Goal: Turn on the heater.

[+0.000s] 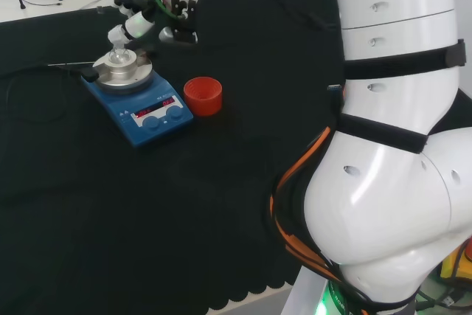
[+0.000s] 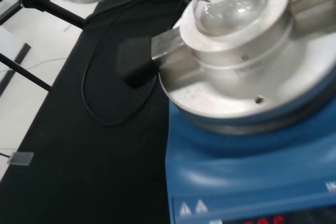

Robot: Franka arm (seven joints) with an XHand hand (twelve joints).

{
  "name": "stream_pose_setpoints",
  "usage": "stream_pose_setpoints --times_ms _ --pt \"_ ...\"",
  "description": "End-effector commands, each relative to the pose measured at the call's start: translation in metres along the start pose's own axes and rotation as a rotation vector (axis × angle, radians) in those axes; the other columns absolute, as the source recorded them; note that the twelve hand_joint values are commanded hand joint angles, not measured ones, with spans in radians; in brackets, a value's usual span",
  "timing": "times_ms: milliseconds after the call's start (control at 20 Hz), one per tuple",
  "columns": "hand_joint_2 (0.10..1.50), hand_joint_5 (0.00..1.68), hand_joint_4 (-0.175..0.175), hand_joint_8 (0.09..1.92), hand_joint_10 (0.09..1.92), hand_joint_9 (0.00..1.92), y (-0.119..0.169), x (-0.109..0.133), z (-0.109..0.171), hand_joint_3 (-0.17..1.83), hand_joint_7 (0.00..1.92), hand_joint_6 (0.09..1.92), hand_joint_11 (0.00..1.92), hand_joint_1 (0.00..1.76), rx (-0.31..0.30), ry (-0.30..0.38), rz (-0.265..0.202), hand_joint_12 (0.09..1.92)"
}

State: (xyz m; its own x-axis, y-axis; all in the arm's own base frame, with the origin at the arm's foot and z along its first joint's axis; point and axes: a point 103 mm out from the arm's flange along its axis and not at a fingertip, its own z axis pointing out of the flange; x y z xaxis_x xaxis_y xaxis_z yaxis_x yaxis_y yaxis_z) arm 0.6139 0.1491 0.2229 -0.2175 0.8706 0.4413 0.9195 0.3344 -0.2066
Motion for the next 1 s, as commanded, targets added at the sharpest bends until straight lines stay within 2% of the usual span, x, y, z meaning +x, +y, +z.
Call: stream_pose_setpoints --times_ms 50,300,500,550,700,800,950,1000 --pt "0.62 0.24 0.016 0.67 0.71 0.47 -0.046 -0.016 -0.018 0.47 0.25 0.09 0.07 0.73 0.0 -0.026 0.051 1.45" --pt "0.62 0.24 0.018 0.67 0.69 0.53 -0.073 -0.02 -0.022 0.47 0.27 0.09 0.12 0.73 0.008 -0.053 0.069 1.44" --pt "0.63 0.24 0.016 0.68 0.65 0.66 -0.091 -0.016 -0.022 0.5 0.35 0.09 0.3 0.78 0.05 -0.082 0.086 1.39" --pt "0.63 0.24 0.013 0.68 0.63 0.75 -0.095 -0.015 -0.021 0.53 0.45 0.09 0.39 0.83 0.079 -0.096 0.091 1.36" --pt "0.61 0.24 0.011 0.7 0.59 1.04 -0.108 -0.011 -0.014 0.68 0.77 0.09 0.66 1.0 0.116 -0.142 0.1 1.25" --pt "0.61 0.23 0.004 0.8 0.64 1.19 -0.117 -0.009 -0.009 0.74 0.96 0.09 0.94 1.1 0.14 -0.157 0.11 1.1" --pt "0.62 0.23 -0.005 0.95 0.76 1.29 -0.129 -0.01 -0.001 0.77 1.08 0.09 1.25 1.16 0.172 -0.185 0.125 0.91" --pt "0.61 0.23 -0.01 0.96 0.8 1.32 -0.132 -0.011 0.002 0.8 1.12 0.09 1.32 1.25 0.179 -0.189 0.126 0.88"
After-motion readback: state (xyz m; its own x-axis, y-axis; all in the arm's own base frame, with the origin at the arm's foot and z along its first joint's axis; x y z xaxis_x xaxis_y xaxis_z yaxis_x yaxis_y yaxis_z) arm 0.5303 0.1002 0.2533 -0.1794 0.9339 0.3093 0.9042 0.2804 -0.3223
